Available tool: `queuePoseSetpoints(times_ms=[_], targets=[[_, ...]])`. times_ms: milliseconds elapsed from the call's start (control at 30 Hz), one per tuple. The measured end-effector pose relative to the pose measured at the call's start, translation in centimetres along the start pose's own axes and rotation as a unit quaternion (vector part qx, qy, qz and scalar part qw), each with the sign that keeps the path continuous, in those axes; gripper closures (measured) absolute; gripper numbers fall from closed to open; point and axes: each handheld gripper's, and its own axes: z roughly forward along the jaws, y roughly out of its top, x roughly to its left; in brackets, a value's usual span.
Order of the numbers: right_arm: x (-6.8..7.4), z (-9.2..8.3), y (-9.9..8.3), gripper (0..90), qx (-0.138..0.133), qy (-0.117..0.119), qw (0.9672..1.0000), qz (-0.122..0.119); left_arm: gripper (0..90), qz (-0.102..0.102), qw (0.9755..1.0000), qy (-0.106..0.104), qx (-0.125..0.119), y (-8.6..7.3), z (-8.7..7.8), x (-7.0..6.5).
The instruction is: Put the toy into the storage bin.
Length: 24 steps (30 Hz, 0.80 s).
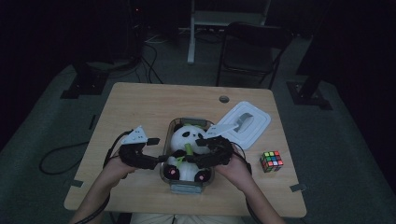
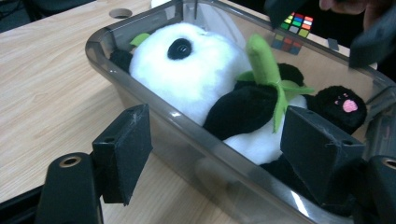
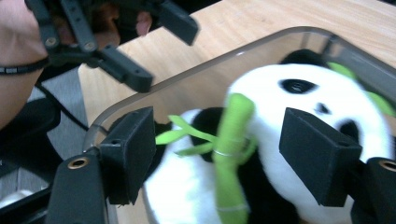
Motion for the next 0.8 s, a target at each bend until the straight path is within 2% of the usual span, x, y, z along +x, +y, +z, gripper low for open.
queuePoseSetpoints(times_ms=[33,67,100,133,200,233,267,300,333,467,500,533,667,767,800], targets=[[0.0,0.0,0.0,26.5,0.0,0.0,1.0,0.0,23.8,0.001,1.0,0.005,0.001,0.0,0.0,0.0],[0.0,0.0,0.0,26.5,0.0,0.0,1.0,0.0,19.9,0.001,1.0,0.005,0.001,0.0,0.0,0.0],[-0.3,-0.3,-0.1,26.5,-0.004,-0.001,1.0,0.009,19.9,0.003,0.9999,0.01,0.003,-0.1,-0.1,0.2],[-1.3,-1.5,-0.9,26.3,-0.017,-0.008,0.9995,0.023,19.0,0.002,0.9999,0.013,0.002,-0.2,-0.1,0.2],[-1.8,-2.3,-1.5,23.5,-0.029,-0.019,0.9988,0.034,13.3,0.001,0.9997,0.023,0.005,-0.2,-0.2,0.3],[-1.8,-2.3,-1.5,23.5,-0.029,-0.019,0.9988,0.034,13.3,-0.003,0.9995,0.032,0.007,-0.3,-0.2,0.4],[-1.8,-2.3,-1.5,23.5,-0.029,-0.019,0.9988,0.034,10.8,-0.003,0.9995,0.032,0.007,-0.3,-0.2,0.4],[-2.2,-2.7,-1.8,21.1,-0.035,-0.027,0.9982,0.041,10.8,-0.008,0.9992,0.038,0.009,-0.4,-0.2,0.7],[-2.9,-3.5,-2.6,14.6,-0.046,-0.043,0.9968,0.048,10.4,-0.01,0.9991,0.04,0.01,-0.5,-0.2,0.8],[-3.7,-4.6,-3.4,12.6,-0.055,-0.058,0.9947,0.065,9.0,-0.008,0.9988,0.046,0.013,-0.7,-0.1,0.9],[-4.0,-5.0,-3.7,12.1,-0.057,-0.063,0.994,0.069,9.0,0.002,0.9986,0.049,0.019,-0.9,0.0,0.9],[-4.6,-5.9,-4.4,11.7,-0.063,-0.088,0.9911,0.077,1.2,0.003,0.9987,0.046,0.02,-1.0,0.1,0.9],[-5.5,-7.3,-5.9,11.5,-0.07,-0.145,0.9833,0.085,1.0,0.001,0.9987,0.049,0.015,-1.2,0.1,1.0],[-6.2,-8.2,-7.0,10.5,-0.064,-0.173,0.9782,0.095,1.1,-0.003,0.9985,0.052,0.015,-1.2,0.0,1.0],[-6.4,-8.6,-7.4,10.5,-0.067,-0.182,0.9756,0.103,1.1,-0.002,0.9985,0.052,0.015,-1.3,-0.1,1.1]])
